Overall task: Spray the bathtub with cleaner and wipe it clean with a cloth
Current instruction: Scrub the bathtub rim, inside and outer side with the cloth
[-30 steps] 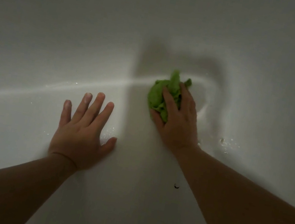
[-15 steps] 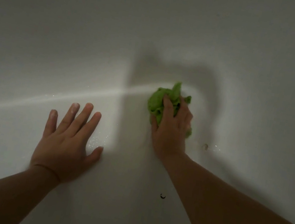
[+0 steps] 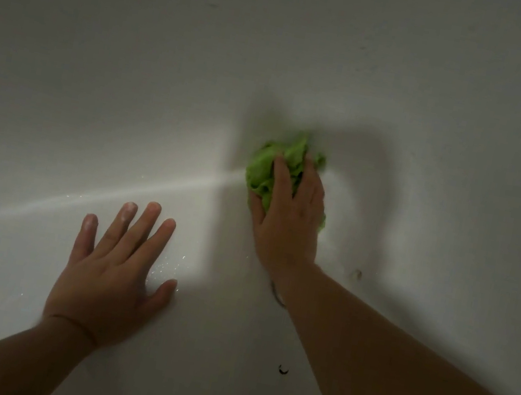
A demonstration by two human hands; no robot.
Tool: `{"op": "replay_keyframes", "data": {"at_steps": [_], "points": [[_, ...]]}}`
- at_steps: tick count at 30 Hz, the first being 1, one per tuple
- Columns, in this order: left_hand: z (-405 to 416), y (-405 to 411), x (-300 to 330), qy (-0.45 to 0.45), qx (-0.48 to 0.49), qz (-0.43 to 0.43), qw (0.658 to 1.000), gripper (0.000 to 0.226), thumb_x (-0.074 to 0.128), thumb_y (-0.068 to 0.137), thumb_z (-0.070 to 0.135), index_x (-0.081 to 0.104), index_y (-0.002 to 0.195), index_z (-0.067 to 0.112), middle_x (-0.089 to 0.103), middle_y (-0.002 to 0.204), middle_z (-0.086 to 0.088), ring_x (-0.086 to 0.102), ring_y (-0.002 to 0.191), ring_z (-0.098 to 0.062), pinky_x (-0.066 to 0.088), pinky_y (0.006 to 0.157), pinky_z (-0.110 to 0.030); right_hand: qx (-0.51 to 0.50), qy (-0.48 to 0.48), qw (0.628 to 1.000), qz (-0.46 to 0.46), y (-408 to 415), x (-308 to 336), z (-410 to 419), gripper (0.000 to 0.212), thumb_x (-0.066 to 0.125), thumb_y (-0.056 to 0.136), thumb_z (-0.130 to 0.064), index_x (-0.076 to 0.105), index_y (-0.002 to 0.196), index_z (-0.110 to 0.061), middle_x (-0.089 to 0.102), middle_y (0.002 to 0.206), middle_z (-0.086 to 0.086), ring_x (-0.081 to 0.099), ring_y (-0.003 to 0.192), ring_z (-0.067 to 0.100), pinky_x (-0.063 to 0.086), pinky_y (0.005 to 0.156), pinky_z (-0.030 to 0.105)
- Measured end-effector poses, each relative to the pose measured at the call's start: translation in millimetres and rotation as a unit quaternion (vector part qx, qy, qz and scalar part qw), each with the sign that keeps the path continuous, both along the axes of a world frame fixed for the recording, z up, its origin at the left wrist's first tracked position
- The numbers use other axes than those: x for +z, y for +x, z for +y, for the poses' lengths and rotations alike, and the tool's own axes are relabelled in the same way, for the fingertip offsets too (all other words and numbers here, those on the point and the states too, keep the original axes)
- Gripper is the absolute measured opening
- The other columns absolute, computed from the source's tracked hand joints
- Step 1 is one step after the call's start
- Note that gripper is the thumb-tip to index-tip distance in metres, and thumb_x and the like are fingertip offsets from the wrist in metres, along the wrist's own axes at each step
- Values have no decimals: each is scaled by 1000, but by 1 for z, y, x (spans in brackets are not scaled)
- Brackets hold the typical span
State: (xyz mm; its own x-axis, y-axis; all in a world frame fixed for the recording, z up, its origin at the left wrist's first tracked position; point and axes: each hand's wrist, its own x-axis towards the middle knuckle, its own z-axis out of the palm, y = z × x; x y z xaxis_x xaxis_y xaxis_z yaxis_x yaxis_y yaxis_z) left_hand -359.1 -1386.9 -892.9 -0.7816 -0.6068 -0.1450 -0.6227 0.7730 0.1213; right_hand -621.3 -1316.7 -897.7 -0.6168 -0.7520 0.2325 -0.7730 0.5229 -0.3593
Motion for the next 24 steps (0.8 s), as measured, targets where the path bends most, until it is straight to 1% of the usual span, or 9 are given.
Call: {"op": "replay_keyframes", "data": {"at_steps": [3, 6, 9, 11, 14, 16, 18, 20, 24], "points": [[0, -1, 1, -2, -5, 9, 1000, 85, 42, 90, 65, 31, 162, 22, 15, 172, -3, 5, 159, -25, 6, 125, -60, 68, 46, 996, 26, -38, 5, 6, 63, 54, 98, -52, 38, 155, -29, 29, 164, 18, 32, 147, 43, 40, 112, 57], [-1, -1, 2, 4, -9, 18, 1000, 85, 42, 90, 65, 31, 161, 21, 15, 172, -3, 7, 159, -26, 5, 124, -60, 48, 62, 995, 59, -59, 8, 42, 61, 60, 98, -47, 44, 153, -27, 33, 162, 19, 34, 145, 45, 41, 109, 59], [-2, -3, 3, 10, -13, 7, 1000, 86, 42, 89, 66, 29, 162, 22, 13, 172, -4, 7, 159, -27, 3, 124, -59, 13, 110, 994, 14, -36, 7, 84, 63, 59, 97, -48, 40, 153, -28, 30, 163, 17, 28, 149, 41, 35, 116, 57], [-2, -4, 4, 12, -9, -2, 1000, 87, 41, 88, 67, 29, 162, 22, 12, 172, -3, 7, 159, -28, 3, 124, -59, 12, 117, 993, -29, -16, 5, 93, 63, 55, 96, -51, 36, 153, -31, 28, 164, 15, 27, 149, 38, 34, 117, 56], [-2, -7, 6, 15, -3, -9, 1000, 88, 39, 87, 69, 27, 162, 25, 10, 172, -2, 4, 159, -25, 2, 125, -59, 84, 129, 987, -41, -24, 10, 79, 63, 55, 96, -52, 37, 154, -32, 27, 165, 13, 30, 148, 39, 36, 114, 55], [-2, -8, 6, 20, 1, -7, 1000, 88, 38, 86, 70, 25, 163, 27, 9, 172, 0, 1, 159, -23, 1, 126, -57, 117, 142, 983, -4, -48, 16, 74, 64, 60, 96, -50, 40, 154, -30, 28, 165, 15, 32, 147, 41, 37, 113, 56], [-3, -8, 6, 25, 3, 0, 1000, 88, 39, 86, 70, 24, 163, 29, 8, 172, 2, 0, 159, -21, -2, 126, -55, 88, 161, 983, 28, -63, 22, 85, 65, 61, 96, -49, 40, 154, -29, 27, 166, 13, 27, 151, 40, 33, 117, 57], [-3, -6, 7, 28, 1, 8, 1000, 88, 40, 86, 69, 23, 163, 30, 7, 172, 3, 1, 159, -21, -3, 126, -54, 34, 175, 984, 26, -54, 23, 115, 66, 64, 95, -46, 40, 154, -30, 22, 168, 10, 20, 154, 36, 29, 118, 56], [1, -5, 8, 38, 11, 23, 999, 86, 39, 88, 68, 24, 163, 29, 6, 173, 2, 1, 159, -21, -3, 127, -54, -50, 131, 990, 0, 4, 12, 156, 60, 69, 93, -36, 51, 148, -23, 35, 161, 16, 31, 149, 40, 36, 115, 59]]}}
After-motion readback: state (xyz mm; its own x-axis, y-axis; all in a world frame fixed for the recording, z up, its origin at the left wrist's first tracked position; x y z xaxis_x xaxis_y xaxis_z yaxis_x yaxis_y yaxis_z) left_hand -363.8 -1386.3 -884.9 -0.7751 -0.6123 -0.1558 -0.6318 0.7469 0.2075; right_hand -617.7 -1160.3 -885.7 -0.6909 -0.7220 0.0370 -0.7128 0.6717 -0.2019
